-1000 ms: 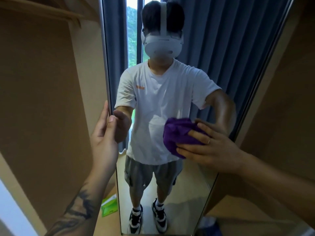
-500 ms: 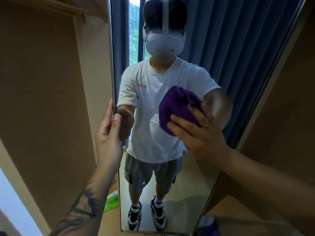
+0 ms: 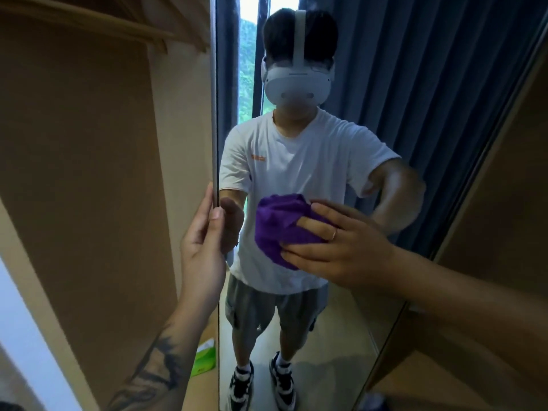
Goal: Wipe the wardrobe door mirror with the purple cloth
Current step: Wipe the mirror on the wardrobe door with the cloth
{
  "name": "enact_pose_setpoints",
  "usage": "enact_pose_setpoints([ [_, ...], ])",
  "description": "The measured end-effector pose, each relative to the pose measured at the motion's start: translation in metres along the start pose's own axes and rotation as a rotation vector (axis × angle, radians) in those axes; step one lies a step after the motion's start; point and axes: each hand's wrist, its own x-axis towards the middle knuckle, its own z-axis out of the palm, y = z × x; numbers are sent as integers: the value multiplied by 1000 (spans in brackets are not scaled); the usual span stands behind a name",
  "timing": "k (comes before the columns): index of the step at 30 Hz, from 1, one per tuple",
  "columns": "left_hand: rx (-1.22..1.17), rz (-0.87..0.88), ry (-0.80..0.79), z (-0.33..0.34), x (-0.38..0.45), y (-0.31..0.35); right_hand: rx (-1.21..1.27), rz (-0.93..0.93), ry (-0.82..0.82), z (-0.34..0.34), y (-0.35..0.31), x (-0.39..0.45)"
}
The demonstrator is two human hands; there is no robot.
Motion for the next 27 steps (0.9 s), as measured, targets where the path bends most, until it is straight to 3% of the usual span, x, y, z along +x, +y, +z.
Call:
enact_pose_setpoints([
  [2,-11,-7,-3,0,1,-1,-62,58,45,-10,21,10],
  [6,-3,6,-3,5,-3,-1,-55,508,269,-12,16,22],
  [8,-16,5,0,3,-1,-1,-29,435,216,2,-9,19],
  [11,-22,-18,-12,-3,3,-4,35,-7,-27,7,-13,12],
  [12,-26,-28,-20,-4,4,-3,20,-75,-68,3,-2,15],
  [14,-32,-31,-29,-2,4,0,-29,12,7,-6,21,27],
  [17,-15,-3,-33,6,0,2,-31,419,185,-7,17,37],
  [18,-18,3,-32,7,-1,3,-18,461,195,-3,5,39],
  [23,-68,-52,-48,-6,5,-1,50,6,-92,10,-19,30],
  [24,-71,-59,-54,-7,5,0,33,23,-75,8,-11,34],
  [27,-63,-37,-40,-4,3,1,9,331,77,4,-5,45],
])
